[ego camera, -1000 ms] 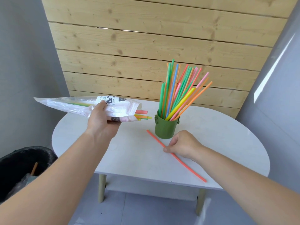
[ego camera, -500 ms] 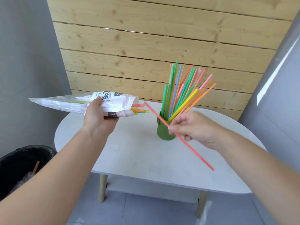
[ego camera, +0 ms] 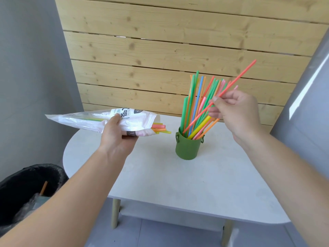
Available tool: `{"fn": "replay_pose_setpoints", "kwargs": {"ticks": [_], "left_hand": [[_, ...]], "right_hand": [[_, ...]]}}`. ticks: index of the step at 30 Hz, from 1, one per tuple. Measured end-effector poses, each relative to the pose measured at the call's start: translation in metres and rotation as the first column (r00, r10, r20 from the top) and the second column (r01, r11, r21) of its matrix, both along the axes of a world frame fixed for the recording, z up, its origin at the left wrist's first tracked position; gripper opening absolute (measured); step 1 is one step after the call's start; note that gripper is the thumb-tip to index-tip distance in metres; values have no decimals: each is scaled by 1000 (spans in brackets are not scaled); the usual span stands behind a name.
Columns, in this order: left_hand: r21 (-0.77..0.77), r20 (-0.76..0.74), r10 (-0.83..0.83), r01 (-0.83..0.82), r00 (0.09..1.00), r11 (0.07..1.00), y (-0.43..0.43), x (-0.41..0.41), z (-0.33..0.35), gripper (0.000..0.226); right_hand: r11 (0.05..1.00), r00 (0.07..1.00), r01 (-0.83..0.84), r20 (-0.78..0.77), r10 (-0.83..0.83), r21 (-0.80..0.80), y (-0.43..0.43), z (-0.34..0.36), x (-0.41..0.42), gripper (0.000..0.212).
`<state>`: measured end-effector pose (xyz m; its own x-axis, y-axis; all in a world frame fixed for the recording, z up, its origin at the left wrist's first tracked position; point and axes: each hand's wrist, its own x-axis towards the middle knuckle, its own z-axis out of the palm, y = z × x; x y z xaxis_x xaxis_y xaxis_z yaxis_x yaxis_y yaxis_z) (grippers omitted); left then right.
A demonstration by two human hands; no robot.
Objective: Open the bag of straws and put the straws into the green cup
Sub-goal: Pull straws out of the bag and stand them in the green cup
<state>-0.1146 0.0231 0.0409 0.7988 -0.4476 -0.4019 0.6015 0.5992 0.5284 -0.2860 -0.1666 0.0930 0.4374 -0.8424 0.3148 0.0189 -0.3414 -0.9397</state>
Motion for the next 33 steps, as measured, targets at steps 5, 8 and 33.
{"fn": "replay_pose_setpoints", "kwargs": {"ticks": [5, 8, 33], "left_hand": [[12, -7, 4, -4, 1000, 1000, -3, -3, 1, 11], [20, -6, -10, 10, 1000, 1000, -4, -2, -1, 10], [-30, 56, -3, 4, 998, 1000, -4, -4, 2, 8]], "right_hand": [[999, 993, -29, -116, 33, 38, -3, -9, 7, 29], [1000, 998, 17, -53, -18, -16, -5, -6, 7, 32], [964, 978, -78, -209, 24, -255, 43, -14, 11, 36]]}}
